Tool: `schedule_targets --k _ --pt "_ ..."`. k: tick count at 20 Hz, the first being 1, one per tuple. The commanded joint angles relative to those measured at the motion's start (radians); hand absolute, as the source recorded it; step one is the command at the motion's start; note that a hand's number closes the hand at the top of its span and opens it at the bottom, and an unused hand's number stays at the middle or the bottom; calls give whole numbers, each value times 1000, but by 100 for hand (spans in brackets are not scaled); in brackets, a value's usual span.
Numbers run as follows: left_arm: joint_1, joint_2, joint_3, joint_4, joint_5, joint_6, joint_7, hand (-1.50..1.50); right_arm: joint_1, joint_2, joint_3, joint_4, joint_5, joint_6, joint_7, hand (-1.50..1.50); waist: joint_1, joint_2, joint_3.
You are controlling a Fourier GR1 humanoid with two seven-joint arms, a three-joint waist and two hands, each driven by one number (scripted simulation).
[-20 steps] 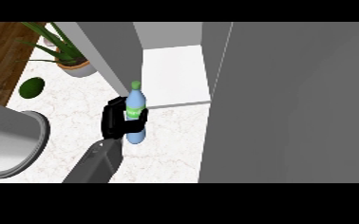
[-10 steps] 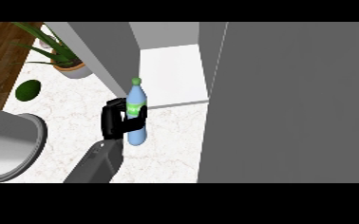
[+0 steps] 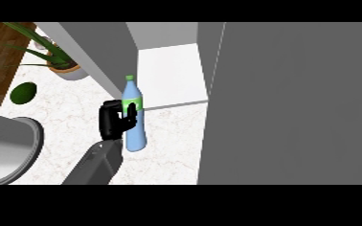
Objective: Pick up the bottled water, place it into the cabinet and close the cabinet
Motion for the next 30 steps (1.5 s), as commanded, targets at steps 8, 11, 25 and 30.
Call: schedule_targets --k 8,11,25,30 --pt "-259 -66 -9 17 23 34 158 150 -30 -23 -24 44 -28 32 -17 -150 -72 34 -24" --pt "-259 -59 -15 7 21 44 156 -150 -35 -27 -22 57 -40 35 -10 -150 -61 32 -24" --pt "-218 -31 -29 -55 31 108 137 -150 -54 -40 -31 79 -74 59 -14 -150 -96 31 -23" --pt "-203 -6 -65 -68 3 120 117 -150 -80 -58 -23 76 -76 51 4 -150 -95 35 -26"
